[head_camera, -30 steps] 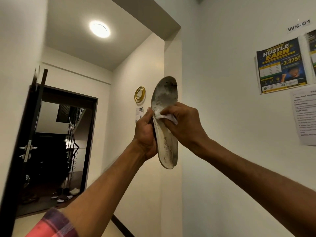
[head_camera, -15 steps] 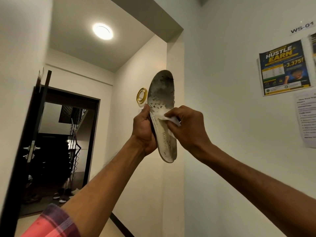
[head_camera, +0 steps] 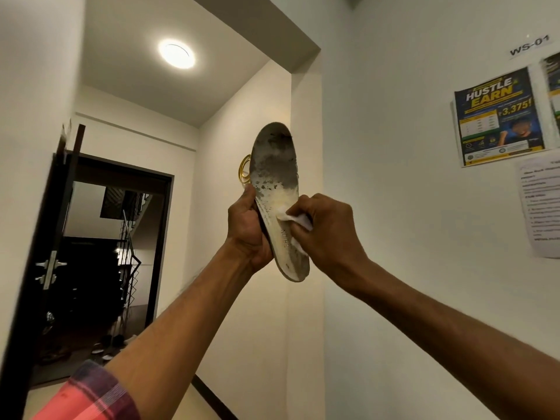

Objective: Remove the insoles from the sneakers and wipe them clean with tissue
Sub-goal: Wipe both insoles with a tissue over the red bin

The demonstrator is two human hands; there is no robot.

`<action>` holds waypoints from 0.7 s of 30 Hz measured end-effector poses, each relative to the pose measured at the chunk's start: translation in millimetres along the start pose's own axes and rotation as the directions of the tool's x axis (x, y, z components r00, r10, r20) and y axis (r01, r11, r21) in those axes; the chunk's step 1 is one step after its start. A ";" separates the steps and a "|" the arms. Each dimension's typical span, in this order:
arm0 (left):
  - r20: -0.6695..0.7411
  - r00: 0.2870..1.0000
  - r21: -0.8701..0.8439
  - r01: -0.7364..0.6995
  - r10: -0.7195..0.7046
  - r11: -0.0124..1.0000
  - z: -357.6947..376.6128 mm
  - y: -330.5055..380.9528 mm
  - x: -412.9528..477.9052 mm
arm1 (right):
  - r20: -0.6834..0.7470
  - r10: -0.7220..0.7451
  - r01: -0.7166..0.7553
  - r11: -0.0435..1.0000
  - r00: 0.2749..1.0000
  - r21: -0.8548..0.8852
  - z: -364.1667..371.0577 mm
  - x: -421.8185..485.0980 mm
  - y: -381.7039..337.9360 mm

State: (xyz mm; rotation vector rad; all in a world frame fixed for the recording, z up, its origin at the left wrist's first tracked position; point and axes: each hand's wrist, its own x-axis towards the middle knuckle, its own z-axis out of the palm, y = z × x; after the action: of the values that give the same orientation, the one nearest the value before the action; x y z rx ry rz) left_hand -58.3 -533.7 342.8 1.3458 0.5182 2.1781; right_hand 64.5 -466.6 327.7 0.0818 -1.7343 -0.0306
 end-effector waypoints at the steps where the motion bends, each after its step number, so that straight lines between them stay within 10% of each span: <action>1: 0.005 1.000 0.002 0.010 -0.010 1.000 0.7 -0.7 0.0 | 0.021 -0.029 0.029 0.999 0.999 -0.014 1.8 -4.2 -1.7; 21: 0.046 0.998 -0.147 0.056 -0.049 0.988 -13.0 -0.7 7.2 | 0.137 0.019 -0.029 0.997 0.990 0.070 7.6 -41.1 -1.1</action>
State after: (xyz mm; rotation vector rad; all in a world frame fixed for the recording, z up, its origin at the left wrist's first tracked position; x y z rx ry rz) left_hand -72.5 -529.4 341.8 1.2809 0.3643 2.0973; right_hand 63.7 -464.8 285.9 0.1140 -1.8733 0.0443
